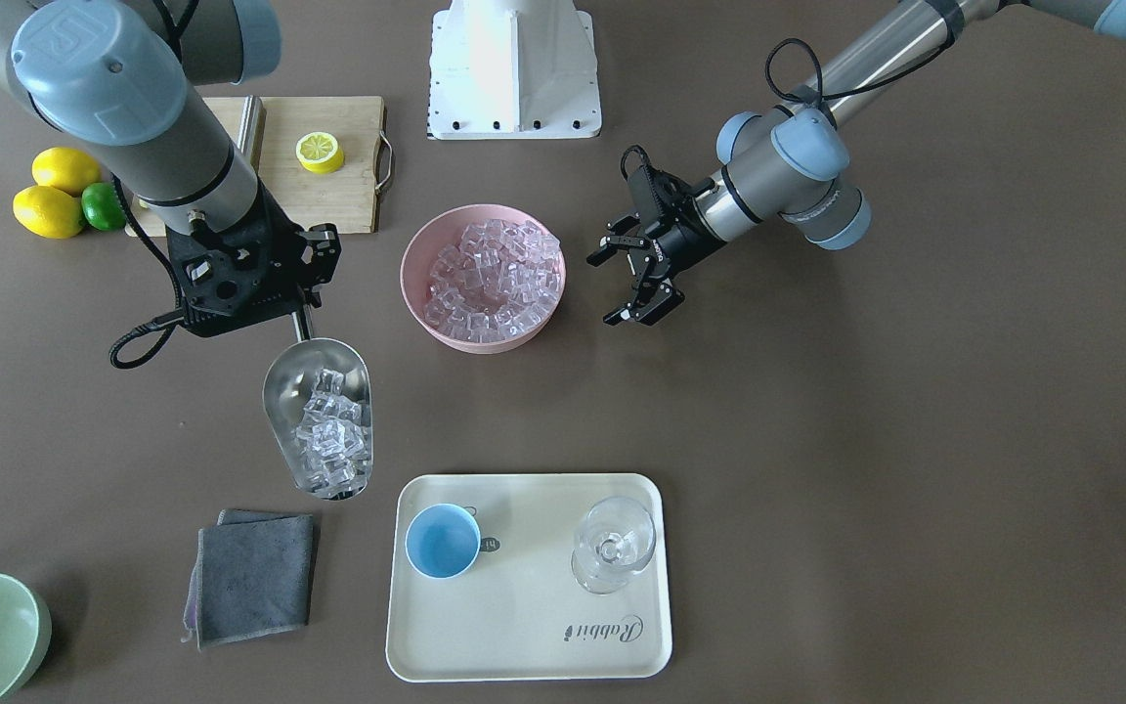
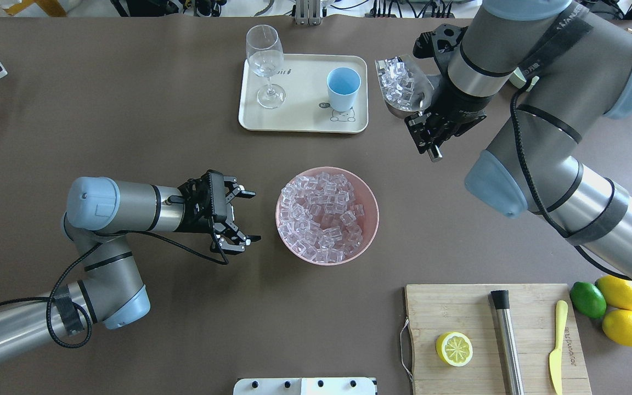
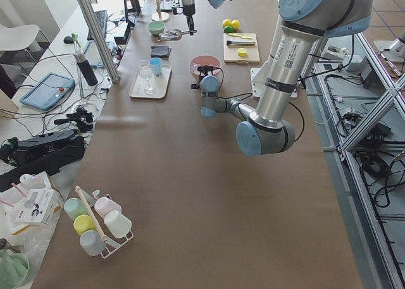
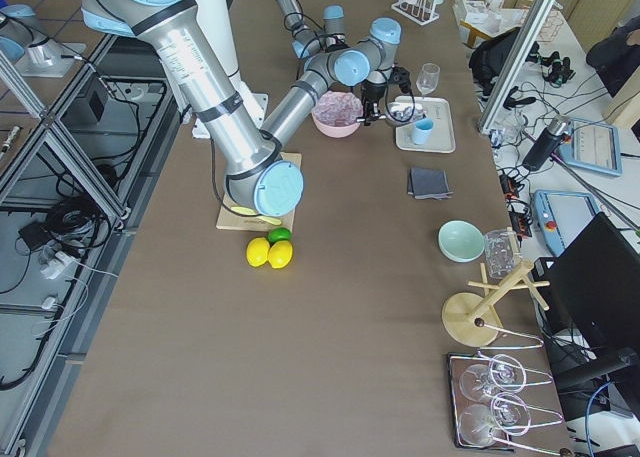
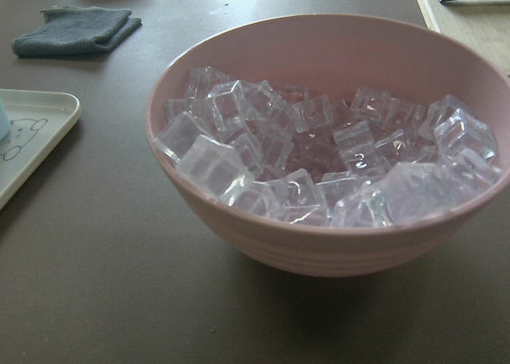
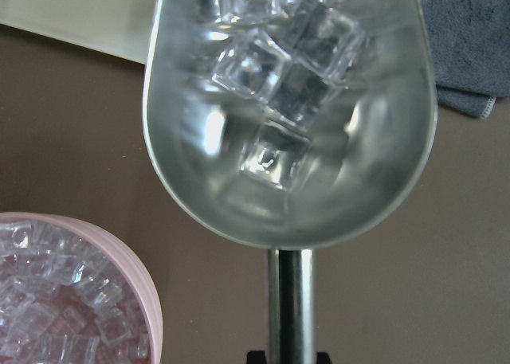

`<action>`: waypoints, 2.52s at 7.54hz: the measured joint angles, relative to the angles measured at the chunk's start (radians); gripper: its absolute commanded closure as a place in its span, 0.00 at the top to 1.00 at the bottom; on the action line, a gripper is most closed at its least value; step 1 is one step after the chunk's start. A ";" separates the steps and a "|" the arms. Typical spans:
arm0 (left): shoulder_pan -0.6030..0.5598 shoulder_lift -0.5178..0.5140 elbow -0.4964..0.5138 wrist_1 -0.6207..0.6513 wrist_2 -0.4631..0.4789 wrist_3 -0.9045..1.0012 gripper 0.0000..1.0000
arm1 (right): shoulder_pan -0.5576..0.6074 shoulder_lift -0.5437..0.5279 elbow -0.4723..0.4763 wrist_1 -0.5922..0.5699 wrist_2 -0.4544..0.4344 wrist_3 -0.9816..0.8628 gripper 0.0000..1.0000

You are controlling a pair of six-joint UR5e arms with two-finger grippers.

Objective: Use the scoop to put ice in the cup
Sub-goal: 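Position the scoop tip above the blue cup on the tray, then tip the scoop to pour ice into the blue cup while the left arm draws back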

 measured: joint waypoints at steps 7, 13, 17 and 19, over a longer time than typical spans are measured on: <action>-0.001 0.003 0.000 0.001 0.000 0.000 0.98 | -0.034 0.413 -0.450 -0.233 0.163 0.051 0.00; 0.003 0.002 0.000 0.001 0.035 0.000 0.98 | 0.015 0.427 -0.490 -0.285 0.291 0.059 0.00; 0.003 0.004 0.000 0.001 0.035 0.003 0.98 | 0.022 0.409 -0.489 -0.294 0.371 0.060 0.00; 0.001 0.013 -0.014 0.004 0.035 0.004 0.98 | 0.023 0.408 -0.490 -0.294 0.392 0.060 0.00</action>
